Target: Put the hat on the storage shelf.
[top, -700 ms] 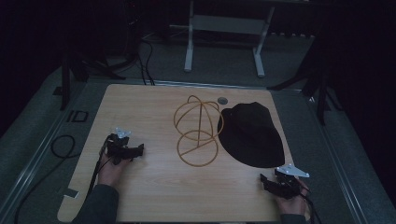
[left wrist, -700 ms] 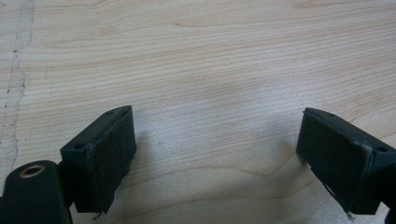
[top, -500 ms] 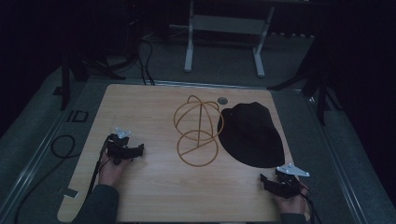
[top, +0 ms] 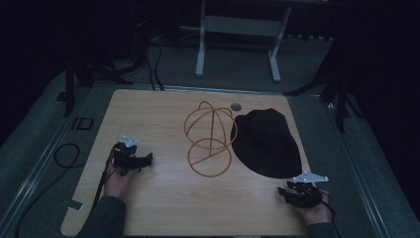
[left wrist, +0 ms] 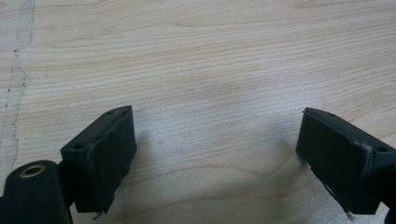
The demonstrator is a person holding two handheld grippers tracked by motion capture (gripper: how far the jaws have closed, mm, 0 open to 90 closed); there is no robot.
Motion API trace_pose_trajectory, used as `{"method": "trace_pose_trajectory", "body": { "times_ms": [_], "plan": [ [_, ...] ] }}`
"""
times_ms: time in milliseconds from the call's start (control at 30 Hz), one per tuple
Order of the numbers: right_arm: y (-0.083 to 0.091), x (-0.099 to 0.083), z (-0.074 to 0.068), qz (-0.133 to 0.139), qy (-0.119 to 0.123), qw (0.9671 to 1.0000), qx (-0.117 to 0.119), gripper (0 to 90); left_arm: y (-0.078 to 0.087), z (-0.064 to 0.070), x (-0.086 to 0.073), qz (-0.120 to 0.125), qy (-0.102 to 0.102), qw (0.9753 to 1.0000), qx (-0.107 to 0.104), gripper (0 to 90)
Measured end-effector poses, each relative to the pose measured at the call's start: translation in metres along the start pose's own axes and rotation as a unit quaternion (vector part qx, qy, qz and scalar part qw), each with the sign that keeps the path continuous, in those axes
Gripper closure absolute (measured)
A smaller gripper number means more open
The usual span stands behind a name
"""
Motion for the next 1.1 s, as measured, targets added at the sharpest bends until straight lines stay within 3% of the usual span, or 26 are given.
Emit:
{"method": "trace_pose_trajectory", "body": {
  "times_ms": [167,433,767,1100],
  "plan": [
    [0.000,0.003,0.001,-0.023,0.021,0.9995,-0.002,54.8,0.000,0.000,0.000,0.000,0.000,1.0000,0.000,12.2],
    [0.007,0.022,0.006,-0.026,0.035,0.9990,0.001,52.2,0.001,0.001,-0.001,0.000,0.001,1.0000,0.001,12.3],
    [0.019,0.041,0.017,-0.051,0.076,0.9958,-0.008,48.8,0.001,0.001,0.000,0.001,0.002,1.0000,0.001,12.3],
    [0.020,0.049,0.020,-0.070,0.083,0.9941,-0.008,43.4,0.001,0.001,0.000,0.001,0.002,1.0000,0.000,12.3]
  ]
}}
Point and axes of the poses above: each handheld gripper's, and its own axes: y roughly backward along the jaws, x roughly out of its top, z roughly to its right, the point moved 8 cm from there along -y, roughly forward along the jaws, and after that the axes turned 13 degrees about z, right-handed, at the moved point
